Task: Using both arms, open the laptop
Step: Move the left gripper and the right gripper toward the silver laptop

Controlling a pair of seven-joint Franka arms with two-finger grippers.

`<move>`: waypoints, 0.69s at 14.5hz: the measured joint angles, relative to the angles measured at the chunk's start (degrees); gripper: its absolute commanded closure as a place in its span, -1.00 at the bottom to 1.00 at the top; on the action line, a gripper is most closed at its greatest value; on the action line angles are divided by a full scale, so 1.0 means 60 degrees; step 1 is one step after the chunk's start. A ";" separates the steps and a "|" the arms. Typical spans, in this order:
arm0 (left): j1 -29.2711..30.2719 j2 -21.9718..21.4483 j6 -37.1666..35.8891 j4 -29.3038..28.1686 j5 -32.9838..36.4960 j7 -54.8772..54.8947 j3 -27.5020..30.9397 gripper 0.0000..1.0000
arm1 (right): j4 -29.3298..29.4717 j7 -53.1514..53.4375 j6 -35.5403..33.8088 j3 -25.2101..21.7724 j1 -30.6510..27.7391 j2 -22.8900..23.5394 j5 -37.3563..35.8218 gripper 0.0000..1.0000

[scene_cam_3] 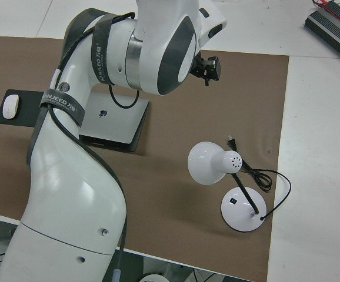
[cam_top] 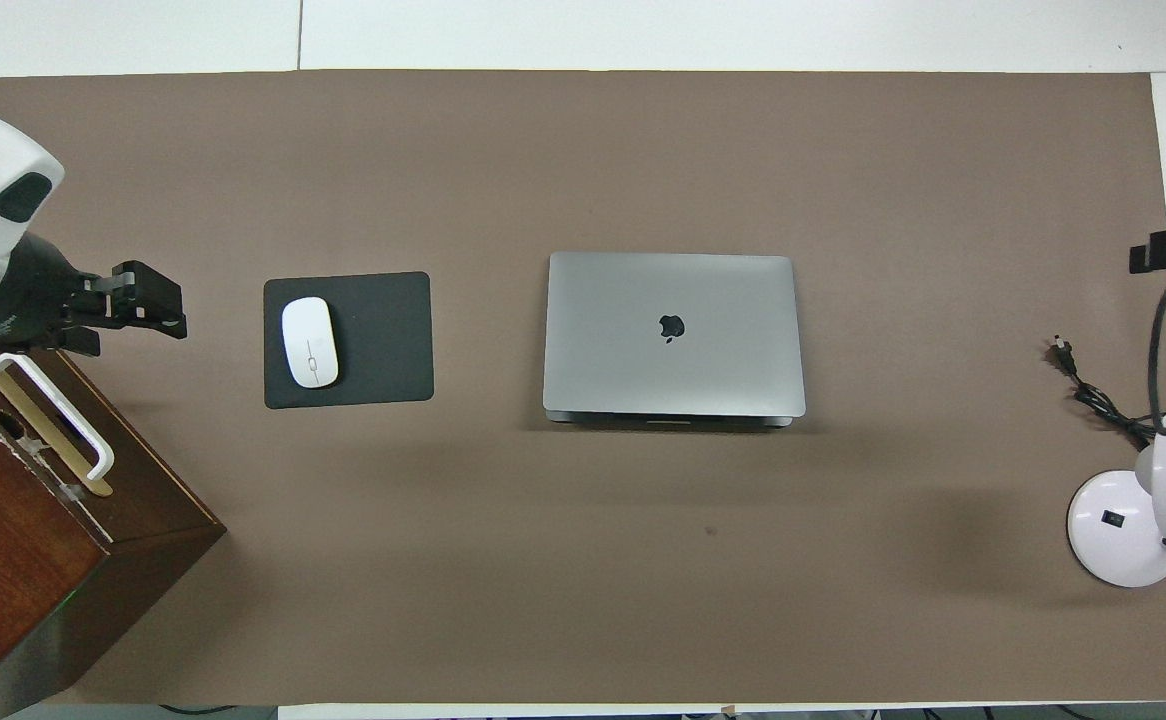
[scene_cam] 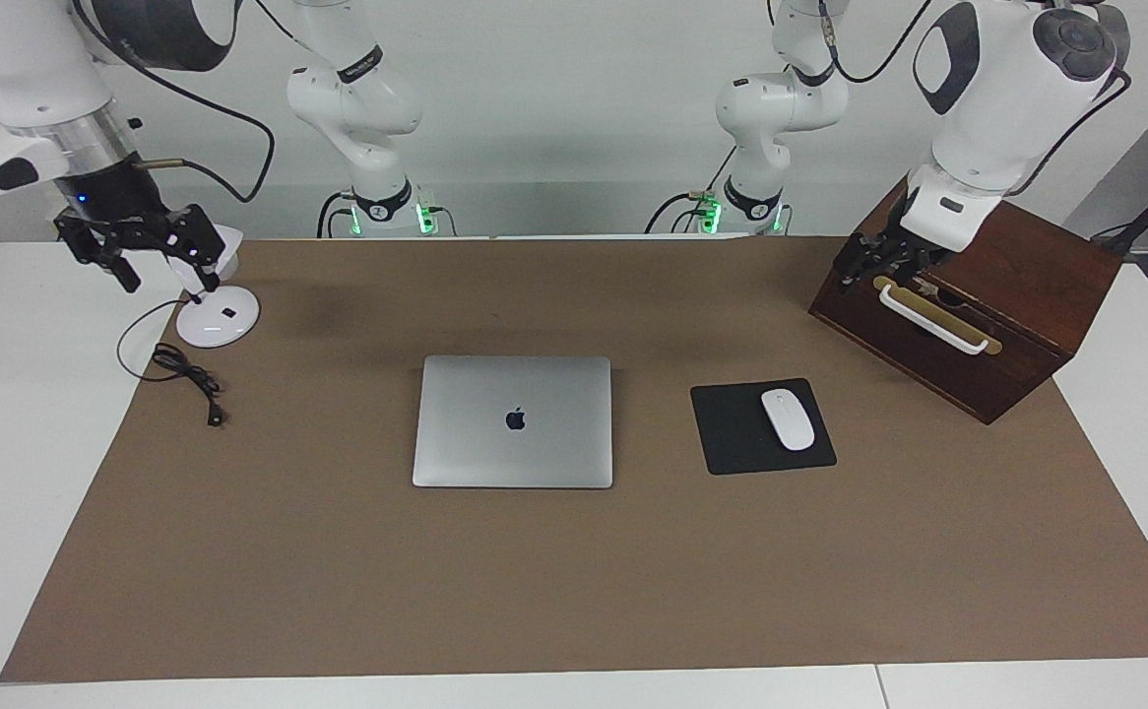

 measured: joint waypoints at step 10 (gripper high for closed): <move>-0.0732 -0.0502 0.0672 -0.1234 -0.1143 -0.5080 -0.0090 1.00 | -0.3420 0.4035 0.3417 0.0056 0.1872 -0.1008 0.1804 -1.00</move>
